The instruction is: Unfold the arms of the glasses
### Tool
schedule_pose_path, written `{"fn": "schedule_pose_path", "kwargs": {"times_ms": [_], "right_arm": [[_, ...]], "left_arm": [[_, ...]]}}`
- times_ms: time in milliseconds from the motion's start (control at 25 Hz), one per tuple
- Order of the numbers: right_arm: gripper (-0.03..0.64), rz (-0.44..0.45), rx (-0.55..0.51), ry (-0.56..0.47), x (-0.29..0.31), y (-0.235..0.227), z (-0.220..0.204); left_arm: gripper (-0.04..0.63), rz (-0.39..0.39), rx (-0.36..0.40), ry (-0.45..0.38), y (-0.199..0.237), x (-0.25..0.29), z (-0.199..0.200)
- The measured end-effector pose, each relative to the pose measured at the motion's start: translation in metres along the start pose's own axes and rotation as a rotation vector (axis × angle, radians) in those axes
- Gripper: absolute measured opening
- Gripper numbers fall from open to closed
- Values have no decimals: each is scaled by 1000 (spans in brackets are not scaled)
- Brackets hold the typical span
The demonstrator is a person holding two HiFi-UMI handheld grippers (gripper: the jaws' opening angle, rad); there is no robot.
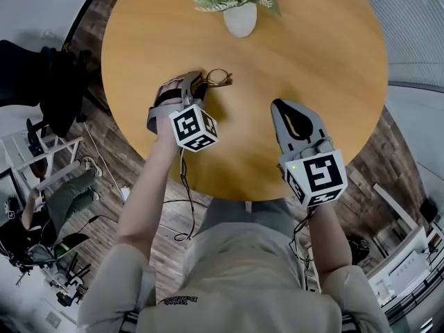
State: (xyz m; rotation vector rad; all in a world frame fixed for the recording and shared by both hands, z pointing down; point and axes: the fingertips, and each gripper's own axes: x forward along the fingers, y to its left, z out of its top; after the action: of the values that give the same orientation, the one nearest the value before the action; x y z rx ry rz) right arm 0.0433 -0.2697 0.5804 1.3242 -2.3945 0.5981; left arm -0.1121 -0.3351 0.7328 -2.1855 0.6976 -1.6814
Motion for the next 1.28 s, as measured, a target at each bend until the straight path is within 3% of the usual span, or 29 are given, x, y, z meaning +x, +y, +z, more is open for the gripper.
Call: {"fn": "schedule_pose_path", "kwargs": {"times_ms": [160,320,400,600,720,840,1080,1280], "right_arm": [[31,-3,1,5,0,-2,-3],[31,-5,1,10,-2,-6,-6],[31,-8,-4,12,-4,-8,-7],[31,-54,-14,18,-14,-22,-8],[31,-68,-25,-2,-24,-24,4],[31,-69,-46,-47,-36,-19,28],[31,-72,-94,-144,-66,-6,81],[31,-73,-137,-230,-100,10,126]], "left_arm": [[101,-8,29,-2,-6,7,4],[58,43,90,18,-4,8,5],[44,60,81,12,-1,5,8],[41,76,-20,-33,13,-13,20],[41,85,-123,-89,24,-36,33],[41,107,-226,-153,42,-66,46],[41,183,-286,-256,82,-130,71],[41,207,-418,-346,103,-181,81]]}}
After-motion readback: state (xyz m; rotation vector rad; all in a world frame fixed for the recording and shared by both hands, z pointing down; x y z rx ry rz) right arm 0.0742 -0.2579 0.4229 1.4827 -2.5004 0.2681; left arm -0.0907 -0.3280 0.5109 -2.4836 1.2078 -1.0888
